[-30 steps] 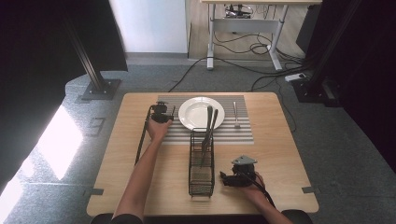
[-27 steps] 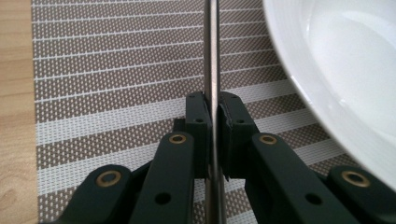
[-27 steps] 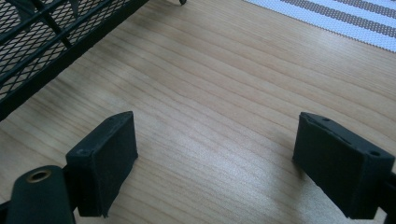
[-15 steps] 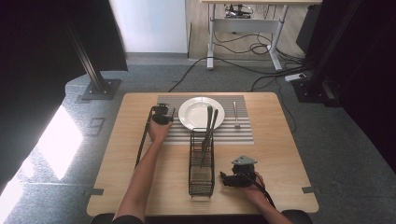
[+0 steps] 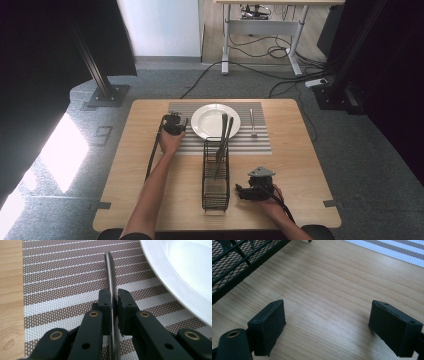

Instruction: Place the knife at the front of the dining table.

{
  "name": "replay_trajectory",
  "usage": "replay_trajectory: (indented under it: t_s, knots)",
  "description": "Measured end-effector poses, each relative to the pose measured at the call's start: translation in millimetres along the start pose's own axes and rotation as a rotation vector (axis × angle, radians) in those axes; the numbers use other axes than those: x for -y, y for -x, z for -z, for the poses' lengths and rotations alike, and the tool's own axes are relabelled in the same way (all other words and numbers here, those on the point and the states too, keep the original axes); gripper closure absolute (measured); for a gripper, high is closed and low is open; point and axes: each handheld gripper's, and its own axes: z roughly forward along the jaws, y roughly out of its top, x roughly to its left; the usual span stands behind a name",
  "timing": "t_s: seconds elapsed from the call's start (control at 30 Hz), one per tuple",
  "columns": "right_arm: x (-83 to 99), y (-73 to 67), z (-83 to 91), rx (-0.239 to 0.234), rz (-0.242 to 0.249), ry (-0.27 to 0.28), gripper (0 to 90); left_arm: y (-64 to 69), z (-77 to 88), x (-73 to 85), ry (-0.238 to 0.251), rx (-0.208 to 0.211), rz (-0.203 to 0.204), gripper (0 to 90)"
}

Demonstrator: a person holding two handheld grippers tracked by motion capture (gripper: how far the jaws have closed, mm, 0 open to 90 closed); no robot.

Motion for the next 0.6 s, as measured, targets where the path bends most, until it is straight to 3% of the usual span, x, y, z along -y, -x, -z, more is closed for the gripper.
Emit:
replay_trajectory:
  t_s: [0.27, 0.37, 0.6]
  knots:
    - [0.0, 0.0, 0.1, 0.0, 0.0, 0.0, 13.7, -2.7, 0.4, -1.2, -0.007, 0.015, 0.008, 81.1]
    - [0.1, 0.0, 0.2, 0.0, 0.0, 0.0, 13.7, -4.9, 1.6, -1.8, -0.016, 0.005, 0.003, 77.9]
    - [0.2, -0.2, 0.3, -0.001, -0.001, -0.001, 13.7, -8.9, 9.5, 1.4, -0.023, 0.026, -0.007, 69.6]
